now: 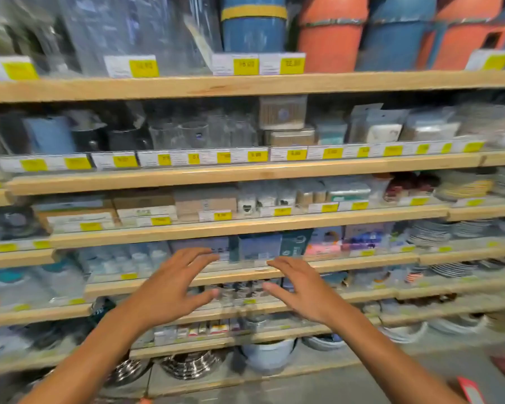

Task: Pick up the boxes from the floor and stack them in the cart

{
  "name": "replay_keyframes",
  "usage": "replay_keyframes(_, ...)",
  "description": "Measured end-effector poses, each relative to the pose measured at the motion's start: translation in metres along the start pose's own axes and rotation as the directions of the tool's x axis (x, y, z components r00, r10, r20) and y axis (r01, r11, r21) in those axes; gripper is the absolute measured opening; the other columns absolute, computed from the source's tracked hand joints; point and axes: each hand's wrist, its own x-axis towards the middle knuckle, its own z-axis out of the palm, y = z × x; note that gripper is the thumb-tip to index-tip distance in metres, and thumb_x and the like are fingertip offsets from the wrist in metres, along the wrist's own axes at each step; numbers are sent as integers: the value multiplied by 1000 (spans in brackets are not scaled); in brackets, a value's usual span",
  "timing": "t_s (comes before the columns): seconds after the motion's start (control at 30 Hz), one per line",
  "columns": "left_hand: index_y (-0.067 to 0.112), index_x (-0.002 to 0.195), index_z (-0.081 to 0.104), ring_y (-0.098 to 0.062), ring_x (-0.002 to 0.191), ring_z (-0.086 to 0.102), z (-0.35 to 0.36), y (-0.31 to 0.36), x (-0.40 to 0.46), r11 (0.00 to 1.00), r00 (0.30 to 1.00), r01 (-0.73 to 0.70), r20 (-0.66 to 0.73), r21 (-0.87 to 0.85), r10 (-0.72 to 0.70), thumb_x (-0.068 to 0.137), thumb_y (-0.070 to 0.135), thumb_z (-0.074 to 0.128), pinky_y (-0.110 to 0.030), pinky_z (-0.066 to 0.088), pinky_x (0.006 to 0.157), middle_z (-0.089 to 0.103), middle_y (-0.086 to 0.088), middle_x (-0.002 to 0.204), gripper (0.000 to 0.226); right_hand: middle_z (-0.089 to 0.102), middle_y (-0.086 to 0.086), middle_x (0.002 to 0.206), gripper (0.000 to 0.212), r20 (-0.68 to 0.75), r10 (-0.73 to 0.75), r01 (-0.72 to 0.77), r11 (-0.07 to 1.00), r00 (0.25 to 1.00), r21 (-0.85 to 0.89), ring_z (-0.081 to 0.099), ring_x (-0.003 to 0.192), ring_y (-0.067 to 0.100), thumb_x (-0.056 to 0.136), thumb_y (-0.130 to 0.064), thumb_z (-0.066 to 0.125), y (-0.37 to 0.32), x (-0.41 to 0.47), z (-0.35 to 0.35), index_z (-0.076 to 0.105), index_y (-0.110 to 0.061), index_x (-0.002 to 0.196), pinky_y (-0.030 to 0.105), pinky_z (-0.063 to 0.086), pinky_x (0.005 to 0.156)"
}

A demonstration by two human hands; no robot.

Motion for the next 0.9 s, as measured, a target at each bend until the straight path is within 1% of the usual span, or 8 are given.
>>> replay_keyframes(0.13,43,154,18,-11,148,17,26,29,44,987,982,-154,107,-40,157,84,83,29,-37,25,118,14,14,163,81,25,-7,164,86,-87,200,-202,979,976,-15,19,151,17,84,-86,26,26,-58,-20,30,-39,156,44,20,124)
replay_keyframes(0.23,45,155,10,-14,151,13,45,53,72,955,944,-289,149,-62,295,81,89,19,-36,15,120,5,15,165,87,21,-9,165,81,-129,355,-360,933,926,-11,15,152,18,88,-84,34,32,-101,-31,26,-42,157,45,18,124)
replay_keyframes(0.33,51,153,3,-19,153,9,66,86,96,896,881,-429,166,-118,444,80,91,16,-40,9,122,-1,14,165,85,18,-8,166,79,-185,484,-495,869,855,-13,14,153,18,89,-81,38,37,-150,-37,24,-42,157,43,13,125)
replay_keyframes(0.43,53,152,-8,-15,153,-9,87,123,106,849,827,-499,198,-173,526,78,92,14,-44,-3,125,-15,13,165,86,16,-7,167,87,-251,567,-592,806,785,-31,12,154,19,85,-88,33,47,-198,-34,14,-44,158,46,12,126)
replay_keyframes(0.5,53,151,-12,-16,152,-14,99,149,109,814,779,-549,236,-191,581,75,94,11,-44,-7,124,-21,12,163,89,15,-5,167,93,-283,630,-667,744,723,-49,13,154,21,81,-92,31,52,-230,-27,10,-45,158,47,15,125)
replay_keyframes(0.7,48,152,-11,-17,153,-8,122,228,116,711,651,-661,287,-242,703,75,90,14,-40,-6,123,-16,11,165,91,23,-3,164,101,-338,765,-818,574,548,-28,21,152,27,73,-98,22,69,-318,-5,18,-43,158,46,19,124)
replay_keyframes(0.83,59,145,-11,-15,153,-7,138,271,120,656,585,-689,297,-308,754,72,95,15,-40,0,124,-13,15,165,86,26,-1,163,106,-348,791,-844,537,502,2,24,150,28,72,-98,20,88,-360,-5,15,-39,159,47,19,124)
replay_keyframes(0.9,58,147,-12,-13,153,-8,147,290,124,635,550,-702,321,-322,771,75,92,23,-44,3,125,-15,19,163,87,27,0,162,109,-365,791,-846,533,491,16,25,149,27,70,-99,21,102,-375,-11,13,-36,160,46,21,123)
